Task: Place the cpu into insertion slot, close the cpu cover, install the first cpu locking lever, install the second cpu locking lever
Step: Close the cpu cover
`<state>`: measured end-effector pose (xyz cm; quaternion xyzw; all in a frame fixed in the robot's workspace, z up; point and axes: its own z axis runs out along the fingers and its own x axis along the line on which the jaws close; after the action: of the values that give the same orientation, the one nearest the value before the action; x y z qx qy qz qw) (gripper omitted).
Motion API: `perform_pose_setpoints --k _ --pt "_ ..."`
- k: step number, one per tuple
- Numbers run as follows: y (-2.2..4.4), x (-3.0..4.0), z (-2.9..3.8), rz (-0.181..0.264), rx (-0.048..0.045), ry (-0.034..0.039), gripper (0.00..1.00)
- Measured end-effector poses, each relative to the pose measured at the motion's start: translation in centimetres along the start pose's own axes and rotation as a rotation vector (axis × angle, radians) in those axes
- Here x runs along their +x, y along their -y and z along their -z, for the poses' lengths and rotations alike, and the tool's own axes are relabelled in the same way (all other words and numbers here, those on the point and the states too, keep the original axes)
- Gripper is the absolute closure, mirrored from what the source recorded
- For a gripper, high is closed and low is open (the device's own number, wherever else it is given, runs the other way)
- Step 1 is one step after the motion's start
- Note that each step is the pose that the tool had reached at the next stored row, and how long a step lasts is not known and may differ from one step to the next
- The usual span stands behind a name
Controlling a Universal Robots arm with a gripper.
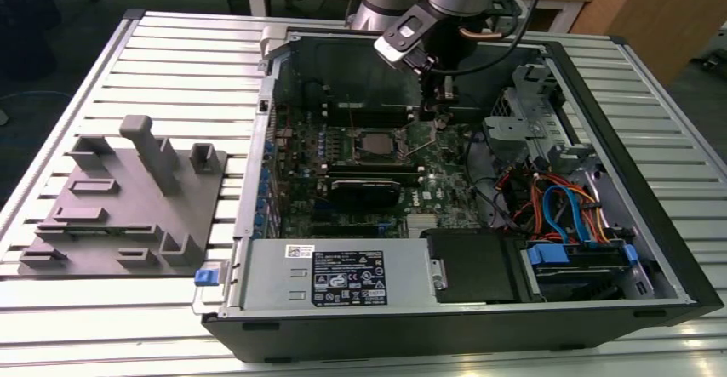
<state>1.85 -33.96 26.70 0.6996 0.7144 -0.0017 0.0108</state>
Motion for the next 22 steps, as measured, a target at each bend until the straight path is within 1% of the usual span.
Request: perform_pose_setpoints --k 12,18,22 --pt "-0.17 0.00 -0.01 0.000 0.0000 0.0000 0.90" --pt "-0.57 -0.01 -0.02 0.000 0.0000 0.0000 0.90" --pt "-0.65 -0.01 -0.02 0.000 0.0000 0.0000 0.90"
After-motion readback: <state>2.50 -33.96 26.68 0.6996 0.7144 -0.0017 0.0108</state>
